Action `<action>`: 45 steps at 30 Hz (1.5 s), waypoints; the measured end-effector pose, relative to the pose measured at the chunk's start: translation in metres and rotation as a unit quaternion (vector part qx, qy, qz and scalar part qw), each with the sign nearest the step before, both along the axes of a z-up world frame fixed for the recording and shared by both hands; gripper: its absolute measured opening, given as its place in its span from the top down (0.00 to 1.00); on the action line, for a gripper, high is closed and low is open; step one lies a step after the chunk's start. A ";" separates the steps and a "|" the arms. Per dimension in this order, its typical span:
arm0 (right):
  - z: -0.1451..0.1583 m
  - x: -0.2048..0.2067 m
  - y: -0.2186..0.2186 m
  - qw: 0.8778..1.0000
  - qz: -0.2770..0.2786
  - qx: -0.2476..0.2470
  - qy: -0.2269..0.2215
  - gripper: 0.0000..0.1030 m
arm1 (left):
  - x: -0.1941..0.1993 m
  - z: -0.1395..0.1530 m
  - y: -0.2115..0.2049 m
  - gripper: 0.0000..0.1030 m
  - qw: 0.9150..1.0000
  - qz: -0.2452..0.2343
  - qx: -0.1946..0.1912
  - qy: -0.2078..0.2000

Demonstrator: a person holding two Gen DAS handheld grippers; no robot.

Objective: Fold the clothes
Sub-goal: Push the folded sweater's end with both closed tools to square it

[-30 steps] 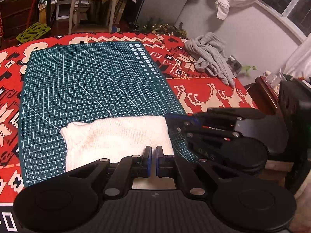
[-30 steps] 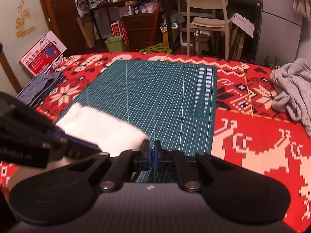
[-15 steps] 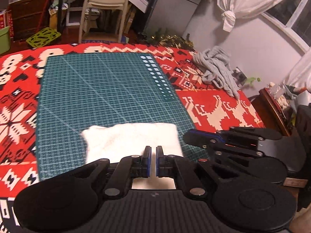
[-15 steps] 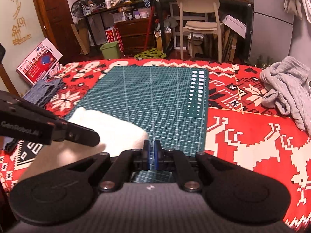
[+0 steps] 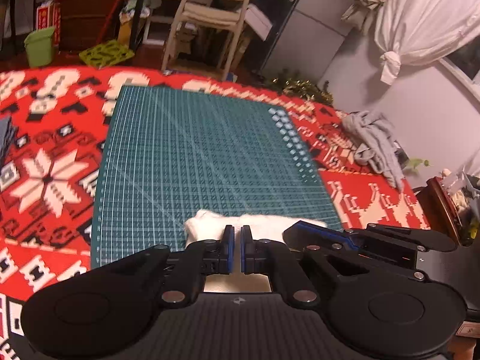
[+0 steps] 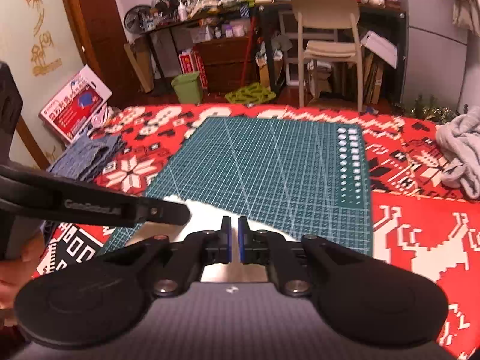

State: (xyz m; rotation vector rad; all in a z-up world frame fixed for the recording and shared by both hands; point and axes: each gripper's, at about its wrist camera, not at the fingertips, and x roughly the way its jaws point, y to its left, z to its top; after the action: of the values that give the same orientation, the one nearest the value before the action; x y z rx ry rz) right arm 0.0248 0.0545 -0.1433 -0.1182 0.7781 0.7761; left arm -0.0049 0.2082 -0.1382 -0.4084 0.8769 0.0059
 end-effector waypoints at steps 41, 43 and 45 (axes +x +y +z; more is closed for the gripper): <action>-0.007 -0.015 0.029 0.999 0.031 -0.004 0.028 0.94 | -0.037 -0.002 0.011 0.97 0.999 -0.025 -0.042 -0.007; -0.010 -0.015 0.032 0.999 0.033 -0.007 0.026 0.94 | -0.038 -0.003 0.013 0.97 0.999 -0.021 -0.046 -0.005; -0.010 -0.019 0.036 0.999 0.036 -0.018 0.013 0.94 | -0.038 -0.004 0.012 0.95 0.999 -0.021 -0.040 -0.003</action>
State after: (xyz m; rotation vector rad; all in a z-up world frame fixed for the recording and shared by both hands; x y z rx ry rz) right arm 0.0054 0.0900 -0.1534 -0.1692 0.8171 0.8328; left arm -0.0424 0.2200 -0.1420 -0.4648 0.8809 -0.0695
